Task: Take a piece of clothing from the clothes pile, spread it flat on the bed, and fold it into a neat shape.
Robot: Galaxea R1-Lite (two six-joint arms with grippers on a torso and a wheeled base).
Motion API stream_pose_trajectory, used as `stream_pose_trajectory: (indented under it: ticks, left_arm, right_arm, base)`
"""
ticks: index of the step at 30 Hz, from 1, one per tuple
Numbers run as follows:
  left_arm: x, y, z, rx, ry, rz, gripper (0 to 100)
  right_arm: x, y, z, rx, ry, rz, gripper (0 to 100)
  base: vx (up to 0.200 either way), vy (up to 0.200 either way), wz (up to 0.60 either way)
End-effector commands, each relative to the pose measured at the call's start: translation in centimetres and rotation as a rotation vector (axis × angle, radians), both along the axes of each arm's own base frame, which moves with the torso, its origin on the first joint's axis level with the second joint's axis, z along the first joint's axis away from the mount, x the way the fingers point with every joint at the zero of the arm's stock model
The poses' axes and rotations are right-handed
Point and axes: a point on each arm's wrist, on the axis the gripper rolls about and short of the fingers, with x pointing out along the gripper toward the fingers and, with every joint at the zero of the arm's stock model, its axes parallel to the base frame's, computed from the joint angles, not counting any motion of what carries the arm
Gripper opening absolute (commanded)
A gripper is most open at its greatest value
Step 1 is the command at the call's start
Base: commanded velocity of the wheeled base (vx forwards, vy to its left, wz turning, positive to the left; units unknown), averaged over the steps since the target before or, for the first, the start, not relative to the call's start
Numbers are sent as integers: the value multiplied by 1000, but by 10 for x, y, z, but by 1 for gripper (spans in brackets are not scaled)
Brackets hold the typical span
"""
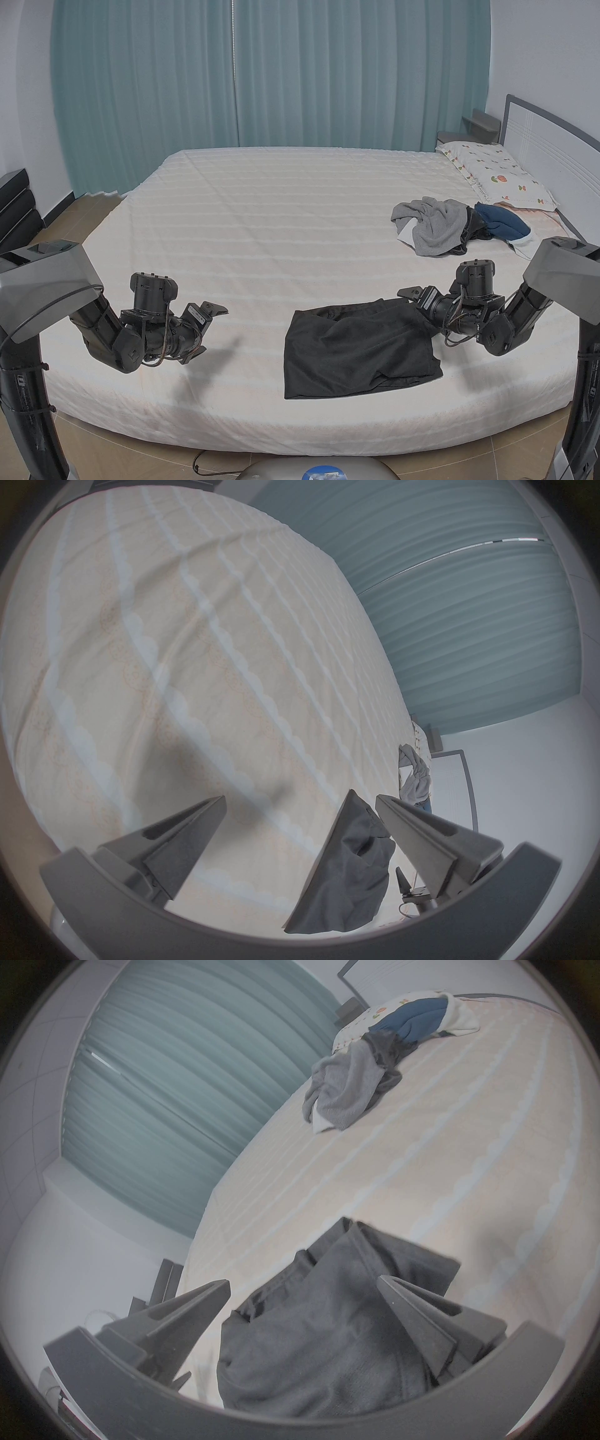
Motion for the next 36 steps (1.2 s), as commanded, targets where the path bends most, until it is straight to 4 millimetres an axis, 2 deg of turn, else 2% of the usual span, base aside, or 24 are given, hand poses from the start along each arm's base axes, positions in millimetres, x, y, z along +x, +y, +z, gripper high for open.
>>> stream_pose_trajectory:
  ticks: [1,15,36]
  left_arm:
    - [1,-2,3,-6,-11,-7,100]
    - [6,-14,5,-20,-26,-27,100]
    - [8,-19,0,-8,-24,-36,100]
  right_arm:
    - [2,-10,11,21,-24,-30,100]
    - [6,-11,-7,21,16,-30,100]
    - [4,-1,-13,43,42,-13,100]
  base:
    - [0,-200,0]
    - [0,-200,0]
    - [0,0,0]
